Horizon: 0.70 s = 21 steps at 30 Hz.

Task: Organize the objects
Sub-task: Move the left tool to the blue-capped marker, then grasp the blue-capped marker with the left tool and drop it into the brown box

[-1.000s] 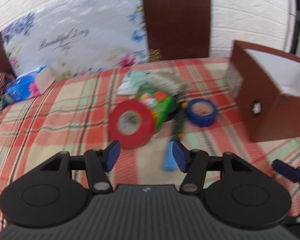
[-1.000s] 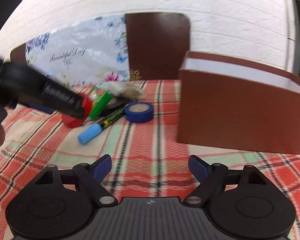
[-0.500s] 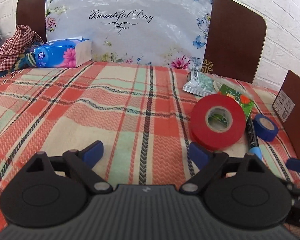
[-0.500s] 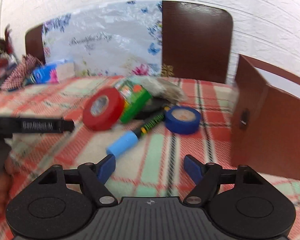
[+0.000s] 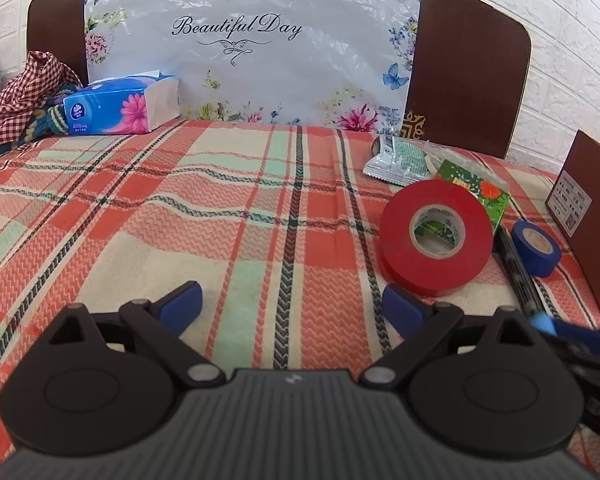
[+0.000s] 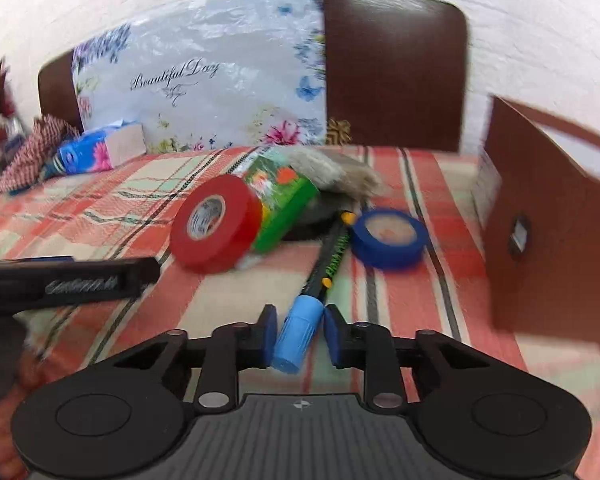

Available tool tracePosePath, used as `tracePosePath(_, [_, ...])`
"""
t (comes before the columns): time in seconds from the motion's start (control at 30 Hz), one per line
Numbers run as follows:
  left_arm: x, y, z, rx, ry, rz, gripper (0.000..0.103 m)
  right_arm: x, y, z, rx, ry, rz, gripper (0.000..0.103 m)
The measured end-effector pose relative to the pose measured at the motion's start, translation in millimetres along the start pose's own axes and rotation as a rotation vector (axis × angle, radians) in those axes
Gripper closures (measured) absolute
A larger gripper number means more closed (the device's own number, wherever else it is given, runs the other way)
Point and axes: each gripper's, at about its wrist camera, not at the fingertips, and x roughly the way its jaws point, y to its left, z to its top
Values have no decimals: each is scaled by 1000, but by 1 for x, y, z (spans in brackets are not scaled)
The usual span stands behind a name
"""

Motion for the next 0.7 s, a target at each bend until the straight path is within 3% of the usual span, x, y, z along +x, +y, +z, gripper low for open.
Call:
tracePosePath(0.17, [2, -7, 2, 49, 23, 25, 4, -40, -39, -21, 265, 70, 180, 85])
tracePosePath(0.27, [-6, -20, 7, 50, 103, 38, 5, -43, -59, -28, 398, 100, 252, 85])
tracePosePath(0.37, [-29, -37, 11, -64, 198, -151, 10, -42, -64, -33, 458, 109, 288, 85])
tracePosePath(0.43, [-32, -59, 11, -88, 295, -262, 15, -44, -68, -35, 479, 116, 323, 85])
tracePosePath(0.5, [-31, -86, 9, -25, 355, -273, 21, -45, -73, -38, 519, 121, 367, 85])
tracePosePath(0.53, [-30, -97, 8, 12, 363, -268, 31, -47, -74, -39, 528, 117, 394, 85])
tracePosePath(0.57, [-30, -104, 8, 28, 372, -276, 53, -52, -76, -40, 526, 105, 419, 85])
tracePosePath(0.63, [-30, -111, 12, -6, 420, -333, 77, -65, -77, -39, 488, 66, 421, 85])
tracePosePath(0.7, [-40, -123, 21, -12, 400, -412, 84, -80, -80, -34, 440, 14, 385, 85])
